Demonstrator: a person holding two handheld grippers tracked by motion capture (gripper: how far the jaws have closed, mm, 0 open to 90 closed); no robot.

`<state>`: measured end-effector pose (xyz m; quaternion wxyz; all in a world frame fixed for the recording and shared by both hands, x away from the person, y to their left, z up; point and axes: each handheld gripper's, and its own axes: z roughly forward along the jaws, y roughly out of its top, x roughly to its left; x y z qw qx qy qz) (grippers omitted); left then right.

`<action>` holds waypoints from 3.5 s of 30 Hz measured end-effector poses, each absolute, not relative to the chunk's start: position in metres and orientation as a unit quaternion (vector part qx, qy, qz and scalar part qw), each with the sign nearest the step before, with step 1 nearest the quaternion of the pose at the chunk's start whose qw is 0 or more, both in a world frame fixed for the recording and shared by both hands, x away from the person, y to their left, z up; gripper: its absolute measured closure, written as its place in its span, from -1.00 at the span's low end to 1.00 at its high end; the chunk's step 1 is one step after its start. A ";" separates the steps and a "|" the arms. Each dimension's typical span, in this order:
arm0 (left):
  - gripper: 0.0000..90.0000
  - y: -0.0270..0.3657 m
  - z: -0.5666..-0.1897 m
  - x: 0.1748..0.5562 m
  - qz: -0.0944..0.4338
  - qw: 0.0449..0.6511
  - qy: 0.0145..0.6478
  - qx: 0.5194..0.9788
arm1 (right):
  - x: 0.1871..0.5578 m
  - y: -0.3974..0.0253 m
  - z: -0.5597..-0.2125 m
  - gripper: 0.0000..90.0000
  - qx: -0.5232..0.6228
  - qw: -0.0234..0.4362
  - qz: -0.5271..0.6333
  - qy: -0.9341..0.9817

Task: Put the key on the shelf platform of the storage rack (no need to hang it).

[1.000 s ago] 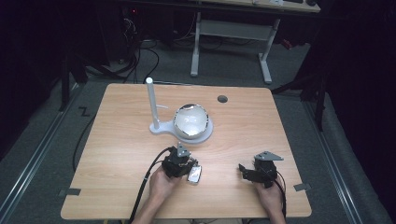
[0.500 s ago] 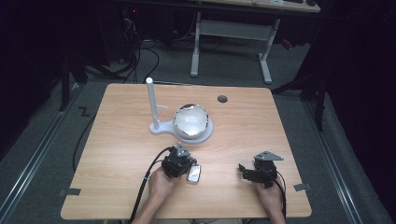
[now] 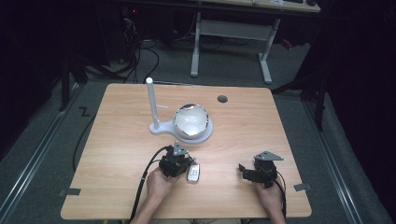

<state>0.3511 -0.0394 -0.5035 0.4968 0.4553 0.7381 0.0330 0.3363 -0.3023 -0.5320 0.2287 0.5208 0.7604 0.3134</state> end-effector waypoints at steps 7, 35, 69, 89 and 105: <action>0.82 -0.032 -0.486 0.347 0.022 0.511 0.735 0.445 | 0.336 -0.302 -0.532 -0.48 0.521 0.229 0.313 0.761; 0.82 0.000 -0.446 0.345 -0.003 0.547 0.729 0.411 | 0.336 -0.302 -0.532 -0.48 0.521 0.229 0.313 0.761; 0.82 0.013 -0.401 0.366 -0.018 0.570 0.722 0.391 | 0.336 -0.302 -0.532 -0.48 0.521 0.229 0.314 0.760; 0.82 0.005 -0.382 0.389 -0.016 0.569 0.719 0.398 | 0.336 -0.302 -0.532 -0.48 0.521 0.229 0.314 0.760; 0.82 -0.007 -0.370 0.408 -0.008 0.578 0.717 0.389 | 0.336 -0.302 -0.532 -0.49 0.521 0.228 0.313 0.761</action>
